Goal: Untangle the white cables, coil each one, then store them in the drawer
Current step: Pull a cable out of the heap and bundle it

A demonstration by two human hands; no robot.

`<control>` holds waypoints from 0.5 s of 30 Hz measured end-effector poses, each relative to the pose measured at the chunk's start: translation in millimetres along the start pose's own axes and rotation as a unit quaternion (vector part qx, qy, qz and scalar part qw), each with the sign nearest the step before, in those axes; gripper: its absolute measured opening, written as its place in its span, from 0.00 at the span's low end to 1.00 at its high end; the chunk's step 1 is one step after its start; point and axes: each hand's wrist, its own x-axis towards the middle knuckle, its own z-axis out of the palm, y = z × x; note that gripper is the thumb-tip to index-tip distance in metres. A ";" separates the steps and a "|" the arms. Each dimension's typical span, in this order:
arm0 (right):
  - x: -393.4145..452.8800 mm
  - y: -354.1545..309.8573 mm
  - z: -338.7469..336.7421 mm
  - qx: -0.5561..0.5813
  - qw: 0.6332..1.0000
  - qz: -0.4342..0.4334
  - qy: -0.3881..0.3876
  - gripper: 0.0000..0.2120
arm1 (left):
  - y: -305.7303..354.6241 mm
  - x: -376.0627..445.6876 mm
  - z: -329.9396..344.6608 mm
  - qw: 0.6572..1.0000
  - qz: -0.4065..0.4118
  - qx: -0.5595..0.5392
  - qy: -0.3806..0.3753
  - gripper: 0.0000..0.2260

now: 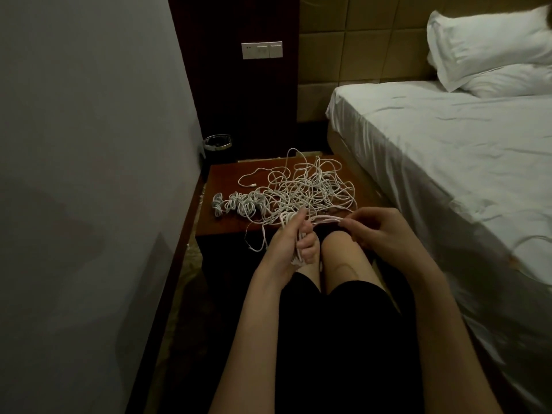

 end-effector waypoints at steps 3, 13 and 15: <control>1.0 -3.9 8.0 0.004 1.000 -0.017 0.019 0.05 | -4.7 1.6 3.6 0.999 0.014 0.026 0.016 0.19; 0.7 -18.1 40.7 -0.045 0.997 -0.065 -0.009 0.09 | -2.6 1.2 4.6 0.988 0.049 0.125 0.082 0.18; 0.4 -21.1 44.2 -0.066 0.995 -0.072 -0.022 0.10 | -2.8 1.2 4.3 0.985 0.060 0.125 0.103 0.17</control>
